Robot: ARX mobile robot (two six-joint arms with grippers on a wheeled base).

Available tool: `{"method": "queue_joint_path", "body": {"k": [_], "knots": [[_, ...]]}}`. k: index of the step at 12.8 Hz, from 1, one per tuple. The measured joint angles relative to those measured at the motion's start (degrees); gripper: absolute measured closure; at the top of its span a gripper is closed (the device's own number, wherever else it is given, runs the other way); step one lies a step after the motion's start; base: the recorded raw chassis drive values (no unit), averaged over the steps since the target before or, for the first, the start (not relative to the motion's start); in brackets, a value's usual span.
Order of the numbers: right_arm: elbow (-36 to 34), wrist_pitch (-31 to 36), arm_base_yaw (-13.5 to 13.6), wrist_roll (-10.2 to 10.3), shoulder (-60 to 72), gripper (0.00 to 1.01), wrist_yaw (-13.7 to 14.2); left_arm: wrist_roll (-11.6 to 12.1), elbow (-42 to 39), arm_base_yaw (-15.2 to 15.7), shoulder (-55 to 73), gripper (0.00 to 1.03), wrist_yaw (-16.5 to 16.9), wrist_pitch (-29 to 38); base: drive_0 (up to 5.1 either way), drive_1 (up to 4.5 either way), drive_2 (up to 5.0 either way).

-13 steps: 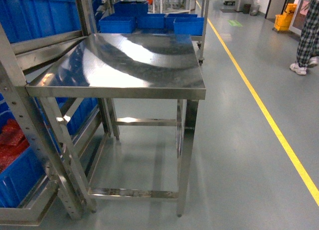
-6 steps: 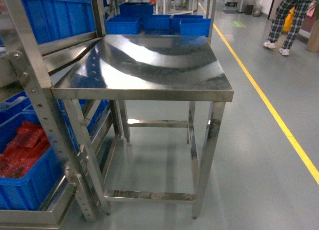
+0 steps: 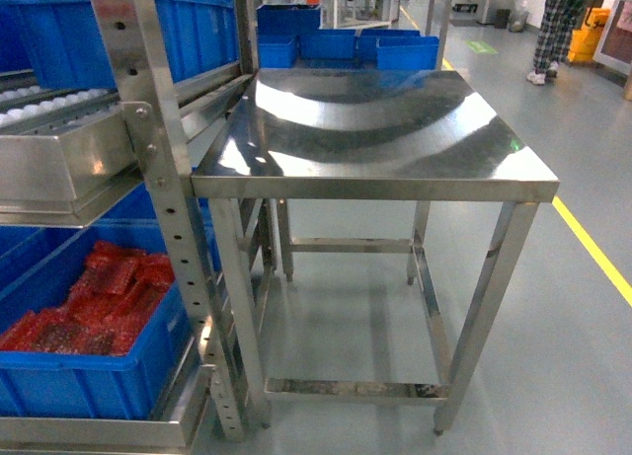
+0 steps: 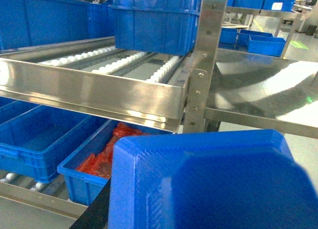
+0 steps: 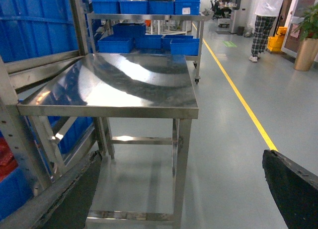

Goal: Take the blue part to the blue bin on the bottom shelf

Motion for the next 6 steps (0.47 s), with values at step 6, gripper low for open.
{"method": "queue_joint_path", "body": {"k": [6], "knots": [[0.0,-0.1,0.0,0.0,0.0,0.03,0.0,0.0,0.0,0.0,0.0,0.59,0.0,0.0,-5.1,2.38,2.4]]}}
